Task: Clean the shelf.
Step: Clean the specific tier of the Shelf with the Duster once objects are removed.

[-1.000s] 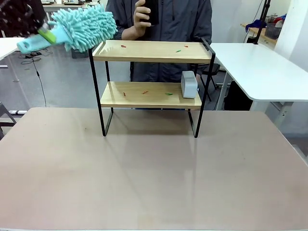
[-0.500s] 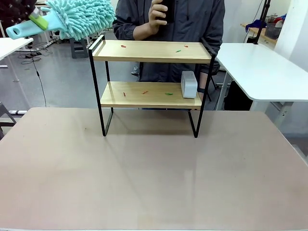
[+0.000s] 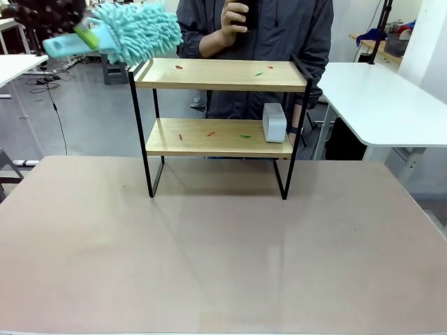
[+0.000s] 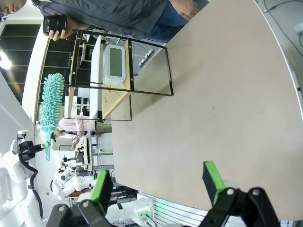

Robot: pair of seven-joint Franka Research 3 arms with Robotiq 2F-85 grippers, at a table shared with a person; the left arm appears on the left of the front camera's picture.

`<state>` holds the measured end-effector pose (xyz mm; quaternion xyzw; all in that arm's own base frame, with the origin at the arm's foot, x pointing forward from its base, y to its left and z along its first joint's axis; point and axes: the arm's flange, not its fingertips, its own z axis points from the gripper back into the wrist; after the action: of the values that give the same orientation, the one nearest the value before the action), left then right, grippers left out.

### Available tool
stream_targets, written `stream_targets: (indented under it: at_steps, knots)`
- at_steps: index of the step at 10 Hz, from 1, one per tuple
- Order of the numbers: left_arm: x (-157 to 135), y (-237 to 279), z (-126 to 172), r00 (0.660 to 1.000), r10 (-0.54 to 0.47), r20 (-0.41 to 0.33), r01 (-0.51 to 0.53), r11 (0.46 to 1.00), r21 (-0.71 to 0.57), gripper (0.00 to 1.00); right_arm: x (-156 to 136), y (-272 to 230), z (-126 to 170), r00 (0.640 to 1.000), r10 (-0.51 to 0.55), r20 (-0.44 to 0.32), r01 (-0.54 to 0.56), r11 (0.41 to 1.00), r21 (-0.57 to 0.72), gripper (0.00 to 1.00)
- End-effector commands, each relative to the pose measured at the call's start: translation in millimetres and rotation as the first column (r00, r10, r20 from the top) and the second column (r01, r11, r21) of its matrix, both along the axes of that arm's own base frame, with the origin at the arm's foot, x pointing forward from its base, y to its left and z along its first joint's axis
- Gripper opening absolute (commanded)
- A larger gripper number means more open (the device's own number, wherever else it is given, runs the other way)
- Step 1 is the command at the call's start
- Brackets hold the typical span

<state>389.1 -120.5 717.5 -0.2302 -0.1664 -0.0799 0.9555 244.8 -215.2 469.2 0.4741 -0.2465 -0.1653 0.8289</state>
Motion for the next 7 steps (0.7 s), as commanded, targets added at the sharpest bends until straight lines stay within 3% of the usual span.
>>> stream_targets:
  at_steps: [1,3,7]
  knots:
    - [14.0,-16.9,0.5,0.999,0.037,-0.012,-0.037,0.999,0.028,0.12,2.5,0.2,1.0,0.999,0.003,0.035,-0.003,1.0,0.005,1.0]
    - [27.3,-32.6,-3.9,0.989,0.141,0.05,-0.145,0.985,0.091,0.12,2.5,0.2,1.0,0.999,0.003,0.035,-0.003,1.0,0.005,1.0]
    - [39.2,-57.4,-22.9,0.997,0.073,-0.013,-0.071,0.99,0.118,0.12,2.5,0.2,1.0,0.999,0.003,0.035,-0.003,1.0,0.005,1.0]
